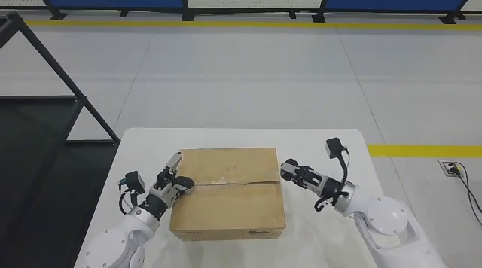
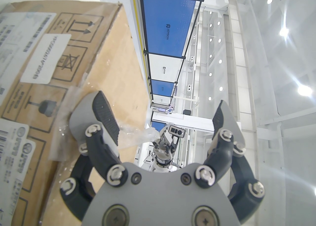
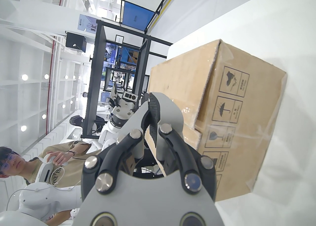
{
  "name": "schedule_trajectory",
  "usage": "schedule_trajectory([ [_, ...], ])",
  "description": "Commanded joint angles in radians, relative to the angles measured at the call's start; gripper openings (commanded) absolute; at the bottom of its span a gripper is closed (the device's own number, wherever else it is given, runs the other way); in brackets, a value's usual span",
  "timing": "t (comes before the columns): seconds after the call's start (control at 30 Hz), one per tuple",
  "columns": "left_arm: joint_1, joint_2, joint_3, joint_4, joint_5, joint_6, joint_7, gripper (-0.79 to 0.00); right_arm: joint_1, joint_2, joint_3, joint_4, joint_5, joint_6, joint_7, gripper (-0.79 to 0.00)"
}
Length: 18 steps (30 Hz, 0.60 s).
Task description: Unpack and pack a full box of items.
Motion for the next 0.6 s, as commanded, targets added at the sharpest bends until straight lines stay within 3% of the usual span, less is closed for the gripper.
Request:
schedule_trajectory([
  [0.0, 0.001, 0.000, 0.000, 0.000, -0.001, -0.001, -0.001, 0.000, 0.000, 0.000, -0.002, 0.008, -0.002, 0.006, -0.001, -0.674],
  [0.23, 0.001, 0.000, 0.001, -0.001, 0.000, 0.002, -0.003, 0.000, -0.003, 0.002, 0.000, 0.019, 0.001, 0.010, -0.006, -0.477],
  [0.43, 0.001, 0.000, 0.001, -0.001, 0.002, 0.002, -0.001, 0.000, -0.022, 0.007, 0.012, -0.003, 0.021, 0.034, 0.035, -0.449],
  [0.57, 0.004, 0.000, -0.001, -0.003, 0.000, -0.001, -0.001, 0.000, -0.049, 0.016, 0.040, -0.057, 0.059, 0.089, 0.107, -0.471],
])
